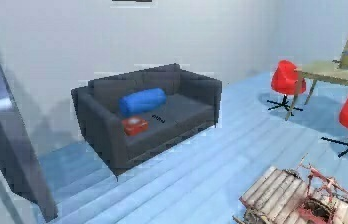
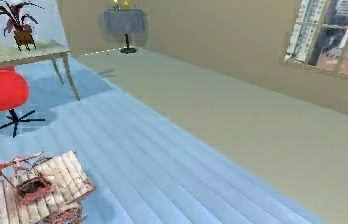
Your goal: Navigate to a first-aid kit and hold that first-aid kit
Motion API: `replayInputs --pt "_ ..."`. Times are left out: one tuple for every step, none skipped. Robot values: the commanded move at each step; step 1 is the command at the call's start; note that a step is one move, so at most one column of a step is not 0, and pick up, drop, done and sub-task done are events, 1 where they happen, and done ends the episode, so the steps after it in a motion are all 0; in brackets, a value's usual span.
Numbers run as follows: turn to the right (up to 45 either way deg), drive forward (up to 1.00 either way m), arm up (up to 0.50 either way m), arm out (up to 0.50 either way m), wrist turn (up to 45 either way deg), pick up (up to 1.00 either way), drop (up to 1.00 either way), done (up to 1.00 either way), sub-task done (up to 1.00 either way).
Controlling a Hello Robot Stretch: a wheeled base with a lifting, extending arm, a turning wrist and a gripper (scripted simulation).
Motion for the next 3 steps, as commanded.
replayInputs --pt "0.0 0.85 0.0 0.0 0.0 0.0 0.0 0.0 0.0" --pt "-45.0 0.0 0.0 0.0 0.0 0.0 0.0 0.0 0.0" --pt "-45.0 0.0 0.0 0.0 0.0 0.0 0.0 0.0 0.0"
